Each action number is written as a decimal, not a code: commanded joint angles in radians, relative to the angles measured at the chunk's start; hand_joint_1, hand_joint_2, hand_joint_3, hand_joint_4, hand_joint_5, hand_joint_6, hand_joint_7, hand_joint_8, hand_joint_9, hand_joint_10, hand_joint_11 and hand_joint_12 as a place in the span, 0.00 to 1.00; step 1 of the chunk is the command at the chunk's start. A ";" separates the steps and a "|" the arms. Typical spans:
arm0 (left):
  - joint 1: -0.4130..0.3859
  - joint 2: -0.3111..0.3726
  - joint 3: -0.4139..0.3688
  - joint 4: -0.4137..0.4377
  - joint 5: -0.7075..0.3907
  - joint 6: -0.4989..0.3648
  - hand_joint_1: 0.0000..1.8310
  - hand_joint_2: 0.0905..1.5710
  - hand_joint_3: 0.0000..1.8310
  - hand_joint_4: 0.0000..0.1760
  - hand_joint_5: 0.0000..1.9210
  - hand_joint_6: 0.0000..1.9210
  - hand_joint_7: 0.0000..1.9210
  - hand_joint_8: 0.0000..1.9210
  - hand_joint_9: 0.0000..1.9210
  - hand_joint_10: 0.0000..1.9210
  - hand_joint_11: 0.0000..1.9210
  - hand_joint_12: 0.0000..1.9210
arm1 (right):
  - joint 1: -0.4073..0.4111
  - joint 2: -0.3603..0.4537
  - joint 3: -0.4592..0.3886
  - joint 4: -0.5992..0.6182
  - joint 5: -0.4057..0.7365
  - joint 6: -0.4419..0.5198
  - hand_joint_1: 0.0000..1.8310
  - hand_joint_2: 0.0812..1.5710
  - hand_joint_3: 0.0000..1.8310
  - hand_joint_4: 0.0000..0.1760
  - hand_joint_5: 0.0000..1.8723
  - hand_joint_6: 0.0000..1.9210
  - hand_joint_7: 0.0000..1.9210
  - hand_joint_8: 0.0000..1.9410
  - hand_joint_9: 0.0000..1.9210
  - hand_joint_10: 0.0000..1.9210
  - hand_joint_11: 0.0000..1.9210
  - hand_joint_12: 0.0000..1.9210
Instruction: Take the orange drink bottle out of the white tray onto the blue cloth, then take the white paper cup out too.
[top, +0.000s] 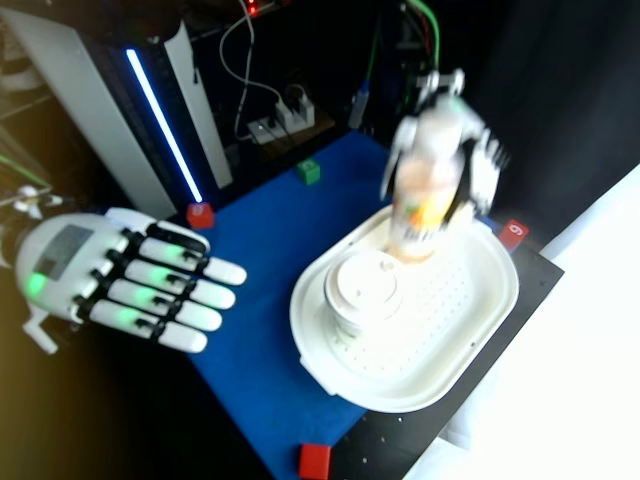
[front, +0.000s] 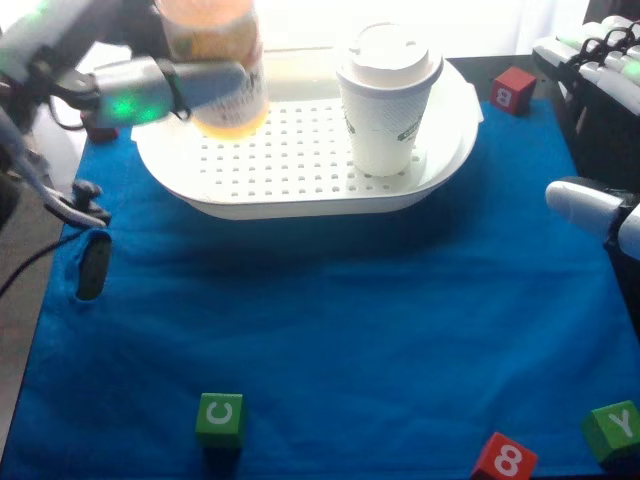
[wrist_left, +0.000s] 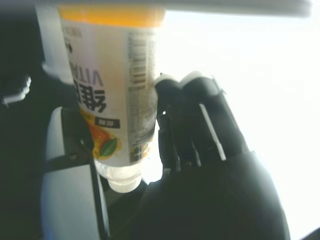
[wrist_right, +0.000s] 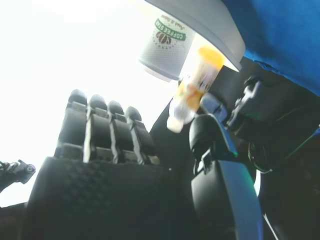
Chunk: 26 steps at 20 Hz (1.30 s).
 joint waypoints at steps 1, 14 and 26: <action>-0.003 0.012 -0.017 0.031 -0.215 -0.010 0.55 0.74 0.00 0.34 0.44 0.61 0.51 0.61 0.58 0.78 0.55 0.97 | 0.006 -0.003 -0.004 -0.007 0.128 0.000 0.18 0.85 0.00 0.00 0.00 0.00 0.00 0.00 0.00 0.00 0.00 0.00; 0.274 0.066 -0.219 0.013 -0.321 -0.031 0.53 0.76 0.00 0.00 0.28 0.44 0.35 0.51 0.38 0.63 0.37 0.82 | 0.006 -0.009 -0.003 0.008 0.129 0.000 0.16 0.84 0.00 0.00 0.00 0.00 0.00 0.00 0.00 0.00 0.00 0.00; 0.345 0.127 -0.242 0.006 -0.304 -0.035 0.29 0.60 0.00 0.71 0.00 0.00 0.00 0.00 0.00 0.00 0.00 0.00 | 0.007 -0.007 0.011 0.002 0.140 0.000 0.16 0.84 0.00 0.00 0.00 0.00 0.00 0.00 0.00 0.00 0.00 0.00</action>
